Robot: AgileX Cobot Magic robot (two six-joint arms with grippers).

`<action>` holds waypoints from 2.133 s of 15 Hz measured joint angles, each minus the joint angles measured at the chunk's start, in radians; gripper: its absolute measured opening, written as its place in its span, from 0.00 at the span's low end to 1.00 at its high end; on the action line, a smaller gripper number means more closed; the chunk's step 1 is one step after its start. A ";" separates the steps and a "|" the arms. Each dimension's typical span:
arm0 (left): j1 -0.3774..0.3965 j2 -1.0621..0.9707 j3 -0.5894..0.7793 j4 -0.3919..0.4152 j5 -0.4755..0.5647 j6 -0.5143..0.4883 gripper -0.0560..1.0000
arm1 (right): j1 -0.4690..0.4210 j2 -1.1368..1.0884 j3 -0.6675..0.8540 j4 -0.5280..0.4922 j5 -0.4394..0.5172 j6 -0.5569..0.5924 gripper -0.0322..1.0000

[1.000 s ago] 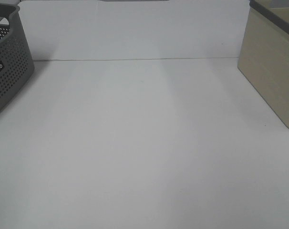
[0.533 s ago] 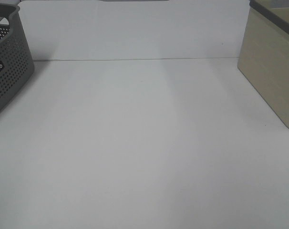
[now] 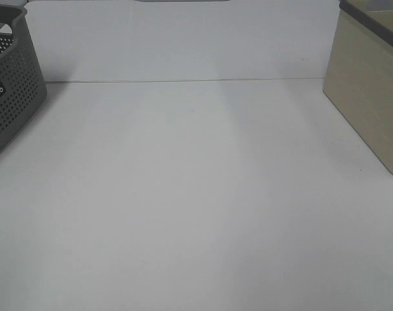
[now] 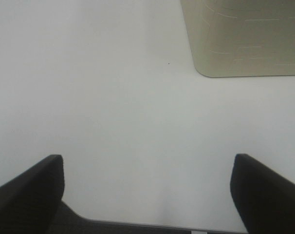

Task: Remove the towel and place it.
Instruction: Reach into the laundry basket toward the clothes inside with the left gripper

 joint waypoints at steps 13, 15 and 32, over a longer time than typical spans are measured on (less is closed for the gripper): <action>0.000 0.000 0.000 0.000 0.000 0.000 0.99 | 0.000 0.000 0.000 0.000 0.000 0.000 0.90; 0.000 0.000 0.000 0.000 0.000 0.000 0.99 | 0.000 0.000 0.000 0.000 0.000 0.000 0.90; 0.000 0.199 -0.079 0.015 0.051 0.146 0.99 | 0.000 0.000 0.000 0.000 0.000 0.000 0.90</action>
